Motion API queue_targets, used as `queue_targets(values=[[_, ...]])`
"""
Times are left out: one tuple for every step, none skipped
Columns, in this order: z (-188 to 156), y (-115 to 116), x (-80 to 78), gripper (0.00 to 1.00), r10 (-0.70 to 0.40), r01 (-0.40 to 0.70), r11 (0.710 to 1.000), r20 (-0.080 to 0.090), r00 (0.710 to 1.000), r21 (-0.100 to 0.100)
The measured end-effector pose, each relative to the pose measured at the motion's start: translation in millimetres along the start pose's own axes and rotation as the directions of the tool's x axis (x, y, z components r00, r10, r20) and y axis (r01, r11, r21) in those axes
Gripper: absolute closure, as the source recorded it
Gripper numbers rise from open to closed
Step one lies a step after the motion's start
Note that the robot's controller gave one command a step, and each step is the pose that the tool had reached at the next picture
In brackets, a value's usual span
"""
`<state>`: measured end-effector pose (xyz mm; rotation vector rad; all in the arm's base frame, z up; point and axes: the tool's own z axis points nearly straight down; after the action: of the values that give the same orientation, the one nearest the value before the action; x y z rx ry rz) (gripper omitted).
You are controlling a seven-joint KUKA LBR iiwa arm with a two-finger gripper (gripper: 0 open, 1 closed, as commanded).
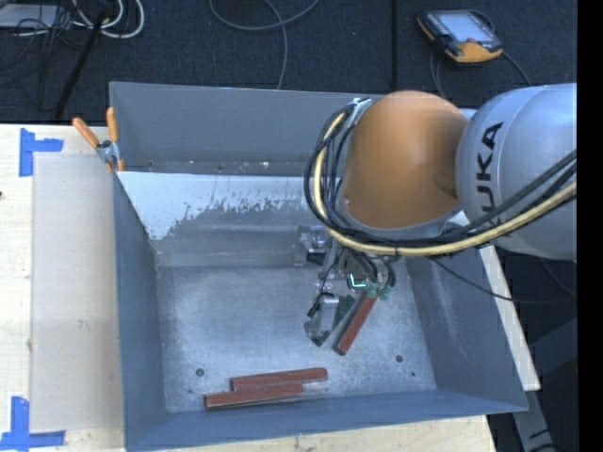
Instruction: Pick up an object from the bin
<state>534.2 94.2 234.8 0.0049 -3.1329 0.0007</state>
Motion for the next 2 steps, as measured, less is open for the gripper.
queue_targets(values=[[-3.7, -0.5, -1.5, 0.00, 0.003, -0.003, 1.000, 0.007, 1.000, -0.001], [18.4, -27.6, -1.3, 0.00, -0.069, 0.069, 0.998, 0.013, 0.998, -0.002]])
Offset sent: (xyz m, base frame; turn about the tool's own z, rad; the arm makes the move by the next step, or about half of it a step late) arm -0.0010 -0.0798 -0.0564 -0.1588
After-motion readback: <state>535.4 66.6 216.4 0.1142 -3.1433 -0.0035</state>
